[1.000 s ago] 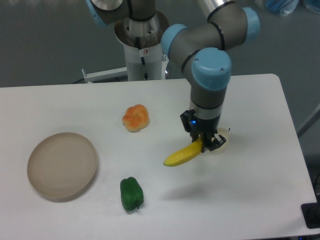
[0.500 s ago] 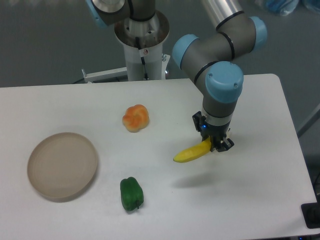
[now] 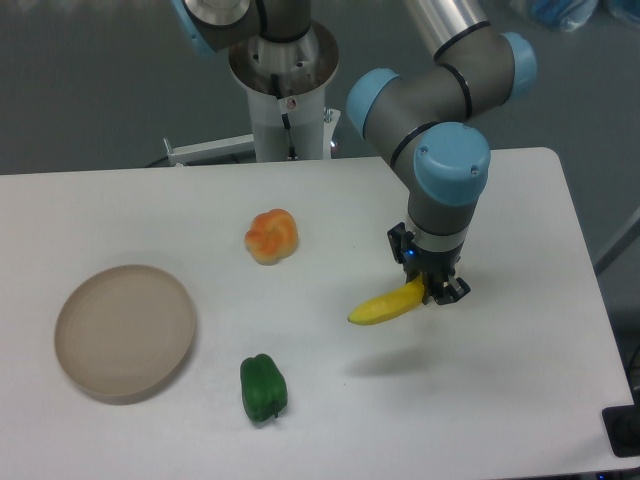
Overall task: Pick up the banana from the plate
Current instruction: 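Hold the banana raised above the table beside the pear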
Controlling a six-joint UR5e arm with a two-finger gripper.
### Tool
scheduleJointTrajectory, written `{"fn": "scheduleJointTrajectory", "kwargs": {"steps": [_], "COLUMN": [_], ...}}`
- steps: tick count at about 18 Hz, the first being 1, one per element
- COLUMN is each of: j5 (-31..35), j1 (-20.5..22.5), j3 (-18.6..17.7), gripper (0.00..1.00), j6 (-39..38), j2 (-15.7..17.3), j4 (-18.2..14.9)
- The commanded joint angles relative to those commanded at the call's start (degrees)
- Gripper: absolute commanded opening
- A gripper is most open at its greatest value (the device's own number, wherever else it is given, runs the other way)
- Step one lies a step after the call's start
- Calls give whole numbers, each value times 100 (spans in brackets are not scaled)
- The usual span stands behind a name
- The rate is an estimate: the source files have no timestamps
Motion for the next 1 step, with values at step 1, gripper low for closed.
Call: {"fn": "scheduleJointTrajectory", "kwargs": {"steps": [1], "j5": [-9], "j1": [0], "j3": [0], "gripper": [0], "j6": [0], "j2": [0], "j4": [0]}}
